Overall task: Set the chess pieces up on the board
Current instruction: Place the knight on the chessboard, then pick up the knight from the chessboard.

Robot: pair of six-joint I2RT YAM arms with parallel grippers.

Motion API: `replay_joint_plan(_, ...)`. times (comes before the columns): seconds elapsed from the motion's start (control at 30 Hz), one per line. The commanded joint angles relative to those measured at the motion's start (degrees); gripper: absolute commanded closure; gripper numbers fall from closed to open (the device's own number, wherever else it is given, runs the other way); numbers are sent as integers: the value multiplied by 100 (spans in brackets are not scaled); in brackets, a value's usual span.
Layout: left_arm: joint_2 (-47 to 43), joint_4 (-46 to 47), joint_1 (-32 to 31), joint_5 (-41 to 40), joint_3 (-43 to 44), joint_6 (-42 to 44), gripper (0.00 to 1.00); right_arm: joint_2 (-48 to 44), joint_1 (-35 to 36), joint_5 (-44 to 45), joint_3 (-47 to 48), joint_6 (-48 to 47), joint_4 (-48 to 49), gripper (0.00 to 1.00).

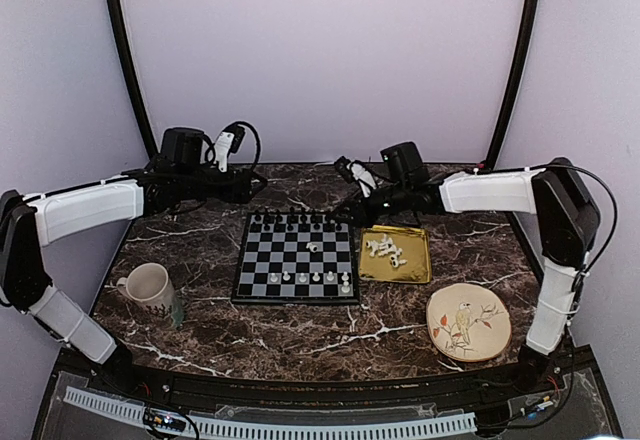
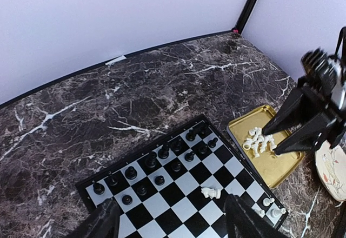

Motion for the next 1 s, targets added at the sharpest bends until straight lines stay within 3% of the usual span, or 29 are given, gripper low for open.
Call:
replay_joint_plan(0.0,319,-346,21,595,319,-32,32,-342,-98,83,317,-467,-1031,68)
replay_joint_plan(0.23,-63,-156,20,-139,142,-225,30,723,149,380,1593,-711,-2385,67)
replay_joint_plan(0.53,-446,-158,26,-528,47,-97,26,1999,536,523,2875,-556,-2968,67)
replay_joint_plan(0.8,-451,-197,24,-438,75,-105,26,2311,670,635,3083,-466,-3058,64)
replay_joint_plan(0.97,-427,-197,31,-416,75,-133,26,2428,713,1158,3130,-456,-3170,64)
